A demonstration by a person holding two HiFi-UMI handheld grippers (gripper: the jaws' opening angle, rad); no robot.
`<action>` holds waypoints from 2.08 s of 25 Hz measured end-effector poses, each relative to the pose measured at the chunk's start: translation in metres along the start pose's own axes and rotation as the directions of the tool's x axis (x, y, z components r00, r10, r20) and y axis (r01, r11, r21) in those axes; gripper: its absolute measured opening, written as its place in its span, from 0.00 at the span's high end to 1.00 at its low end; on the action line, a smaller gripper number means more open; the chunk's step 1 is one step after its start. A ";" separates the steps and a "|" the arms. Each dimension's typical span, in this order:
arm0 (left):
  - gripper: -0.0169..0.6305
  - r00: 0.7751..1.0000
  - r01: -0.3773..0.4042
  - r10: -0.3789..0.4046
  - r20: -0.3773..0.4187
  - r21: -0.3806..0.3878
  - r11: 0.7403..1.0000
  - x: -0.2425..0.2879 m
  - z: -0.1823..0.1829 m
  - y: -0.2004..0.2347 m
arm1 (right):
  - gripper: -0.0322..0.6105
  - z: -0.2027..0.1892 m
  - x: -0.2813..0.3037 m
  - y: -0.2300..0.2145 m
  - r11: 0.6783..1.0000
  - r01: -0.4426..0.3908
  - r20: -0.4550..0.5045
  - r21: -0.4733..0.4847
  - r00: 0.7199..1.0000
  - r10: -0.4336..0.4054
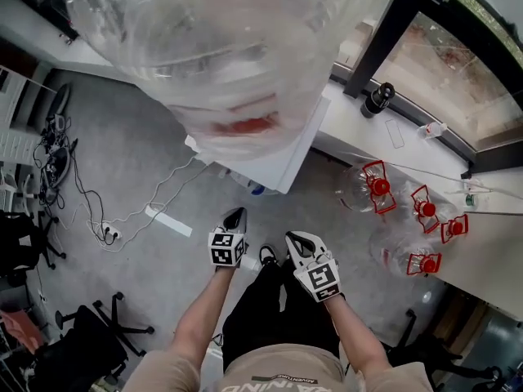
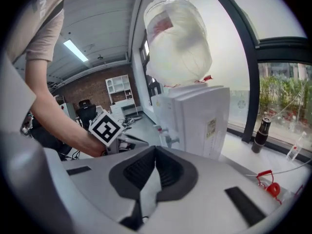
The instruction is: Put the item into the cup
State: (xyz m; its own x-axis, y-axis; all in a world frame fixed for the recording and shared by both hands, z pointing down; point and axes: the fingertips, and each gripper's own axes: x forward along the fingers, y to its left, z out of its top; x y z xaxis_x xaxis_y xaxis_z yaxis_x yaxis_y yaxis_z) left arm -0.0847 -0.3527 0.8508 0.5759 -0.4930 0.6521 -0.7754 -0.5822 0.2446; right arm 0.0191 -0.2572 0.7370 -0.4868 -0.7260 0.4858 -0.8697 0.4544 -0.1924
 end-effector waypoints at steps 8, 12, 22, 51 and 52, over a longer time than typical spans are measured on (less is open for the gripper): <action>0.96 0.995 0.061 -0.064 0.076 0.041 0.997 -0.097 0.059 -0.052 | 0.93 0.077 -0.038 0.006 1.000 0.021 0.070 -0.005 0.997 -0.021; 0.96 0.989 0.062 -0.069 0.130 0.058 0.996 -0.135 0.090 -0.073 | 0.93 0.110 -0.056 0.011 0.999 0.026 0.102 -0.022 0.995 -0.024; 0.96 0.954 0.021 -0.062 0.294 0.141 0.990 -0.214 0.166 -0.102 | 0.93 0.182 -0.082 0.026 0.995 0.025 0.189 -0.097 0.982 -0.006; 0.96 0.821 -0.096 -0.058 0.568 0.238 0.967 -0.293 0.292 -0.119 | 0.93 0.295 -0.107 0.027 0.976 0.070 0.385 -0.205 0.923 0.014; 0.96 0.820 -0.097 -0.060 0.569 0.242 0.965 -0.294 0.293 -0.120 | 0.93 0.295 -0.107 0.028 0.975 0.068 0.382 -0.210 0.924 0.018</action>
State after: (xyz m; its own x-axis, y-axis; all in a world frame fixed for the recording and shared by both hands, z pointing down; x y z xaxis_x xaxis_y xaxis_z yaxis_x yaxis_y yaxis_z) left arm -0.0854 -0.3276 0.4199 0.6665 -0.7370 0.1123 -0.7416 -0.6708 -0.0007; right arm 0.0228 -0.3194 0.4282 -0.4961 -0.8600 0.1194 -0.8645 0.5020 0.0241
